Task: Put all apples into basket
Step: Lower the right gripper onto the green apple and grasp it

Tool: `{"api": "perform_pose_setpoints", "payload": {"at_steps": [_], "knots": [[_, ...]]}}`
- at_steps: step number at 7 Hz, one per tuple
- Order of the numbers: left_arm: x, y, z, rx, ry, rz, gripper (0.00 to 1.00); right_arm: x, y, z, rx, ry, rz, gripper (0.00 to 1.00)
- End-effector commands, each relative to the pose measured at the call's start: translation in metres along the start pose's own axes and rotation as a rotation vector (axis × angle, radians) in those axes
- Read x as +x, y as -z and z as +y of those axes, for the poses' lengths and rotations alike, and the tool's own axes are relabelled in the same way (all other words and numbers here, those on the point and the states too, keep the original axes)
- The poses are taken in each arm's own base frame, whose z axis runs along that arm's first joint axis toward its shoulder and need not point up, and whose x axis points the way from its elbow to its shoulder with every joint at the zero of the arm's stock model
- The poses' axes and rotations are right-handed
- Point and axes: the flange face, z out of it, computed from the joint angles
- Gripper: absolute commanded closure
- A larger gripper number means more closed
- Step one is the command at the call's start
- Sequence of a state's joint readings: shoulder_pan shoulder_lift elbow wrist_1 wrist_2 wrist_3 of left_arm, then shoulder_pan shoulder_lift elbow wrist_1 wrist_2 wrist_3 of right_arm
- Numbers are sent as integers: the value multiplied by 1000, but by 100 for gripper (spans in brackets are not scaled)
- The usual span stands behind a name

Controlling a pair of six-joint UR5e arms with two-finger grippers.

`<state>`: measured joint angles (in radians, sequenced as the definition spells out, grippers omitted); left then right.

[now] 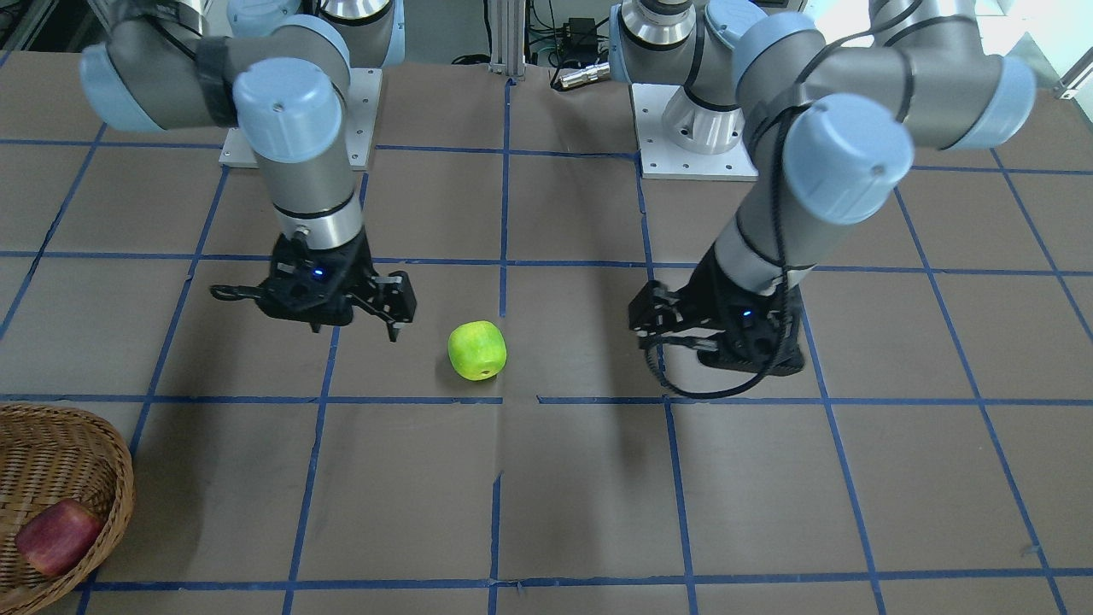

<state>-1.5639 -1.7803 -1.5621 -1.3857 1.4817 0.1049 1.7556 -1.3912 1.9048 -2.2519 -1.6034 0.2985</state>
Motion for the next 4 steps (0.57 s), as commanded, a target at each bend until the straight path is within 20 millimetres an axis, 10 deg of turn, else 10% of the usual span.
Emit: {"api": "perform_pose_setpoints", "payload": {"at_steps": [1,4], "knots": [[-26,66,47,-9,-57,-99,0,-76,-36,31,0,98,-49,0],[-18,96,70,40,-54,-114,0,-88,-80,37,-63,379,-60,0]]}}
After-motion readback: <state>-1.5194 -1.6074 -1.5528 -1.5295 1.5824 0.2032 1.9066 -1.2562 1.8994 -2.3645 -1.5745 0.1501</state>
